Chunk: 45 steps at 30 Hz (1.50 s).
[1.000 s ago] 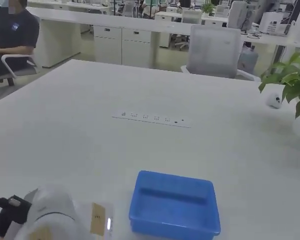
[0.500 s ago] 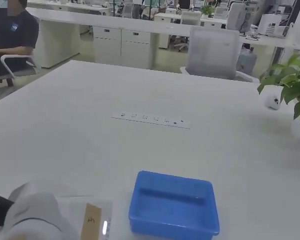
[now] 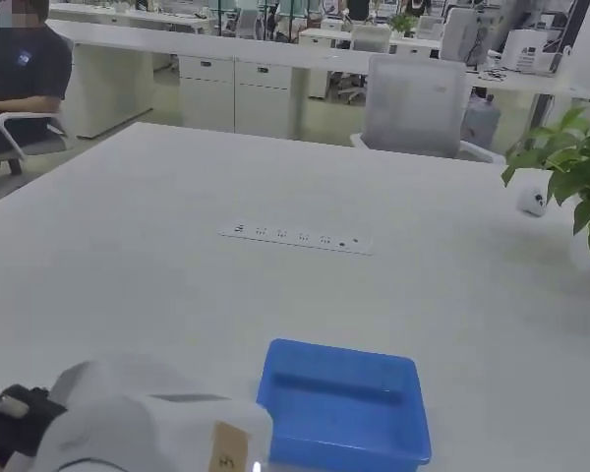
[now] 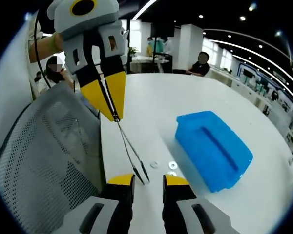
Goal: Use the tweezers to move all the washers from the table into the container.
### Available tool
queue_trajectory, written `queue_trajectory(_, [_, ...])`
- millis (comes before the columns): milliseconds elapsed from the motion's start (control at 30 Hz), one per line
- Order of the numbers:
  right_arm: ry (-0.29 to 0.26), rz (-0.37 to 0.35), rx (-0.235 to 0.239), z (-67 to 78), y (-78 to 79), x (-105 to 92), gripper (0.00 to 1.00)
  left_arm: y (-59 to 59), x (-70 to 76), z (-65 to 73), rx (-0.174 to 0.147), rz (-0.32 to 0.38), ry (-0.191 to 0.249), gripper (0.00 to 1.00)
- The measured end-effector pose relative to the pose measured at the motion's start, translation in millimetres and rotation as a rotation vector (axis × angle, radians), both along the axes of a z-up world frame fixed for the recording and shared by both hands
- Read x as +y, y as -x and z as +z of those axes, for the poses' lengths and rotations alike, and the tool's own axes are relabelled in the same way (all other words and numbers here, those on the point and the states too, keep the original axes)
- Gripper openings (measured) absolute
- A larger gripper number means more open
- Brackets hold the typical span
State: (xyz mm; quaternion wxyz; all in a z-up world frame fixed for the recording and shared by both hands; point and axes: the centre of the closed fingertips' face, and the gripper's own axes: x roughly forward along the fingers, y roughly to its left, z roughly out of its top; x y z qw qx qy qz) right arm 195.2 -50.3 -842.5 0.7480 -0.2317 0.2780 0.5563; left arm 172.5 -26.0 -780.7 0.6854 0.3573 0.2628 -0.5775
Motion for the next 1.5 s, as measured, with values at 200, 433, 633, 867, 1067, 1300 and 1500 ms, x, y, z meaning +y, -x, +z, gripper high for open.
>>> queue_trajectory(200, [0.016,0.057,0.005,-5.4,6.6,5.5,0.17,1.4,-5.7,2.4,-0.007,-0.025,0.002,0.00])
queue_trajectory(433, [0.029,0.104,0.003,-13.6,6.5,13.9,0.12,2.8,-9.6,3.2,-0.015,-0.057,-0.015,0.00])
queue_trajectory(633, [0.032,0.138,-0.015,-14.9,7.8,20.8,0.07,0.7,-5.6,5.2,-0.017,-0.084,-0.023,0.00])
queue_trajectory(867, [-0.008,0.129,-0.014,-8.9,-1.9,31.9,0.07,-8.1,0.4,12.1,-0.018,-0.114,-0.049,0.00])
queue_trajectory(1067, [-0.022,0.122,-0.018,-7.6,-10.3,36.0,0.07,-15.8,2.0,13.3,-0.015,-0.123,-0.059,0.00])
queue_trajectory(1300, [-0.016,0.126,-0.016,-12.5,-16.7,39.4,0.07,-24.3,3.8,8.2,-0.002,-0.115,-0.072,0.00])
queue_trajectory(1500, [-0.022,0.125,-0.006,-12.4,-17.0,40.1,0.06,-26.7,4.8,9.0,0.029,-0.114,-0.060,0.00])
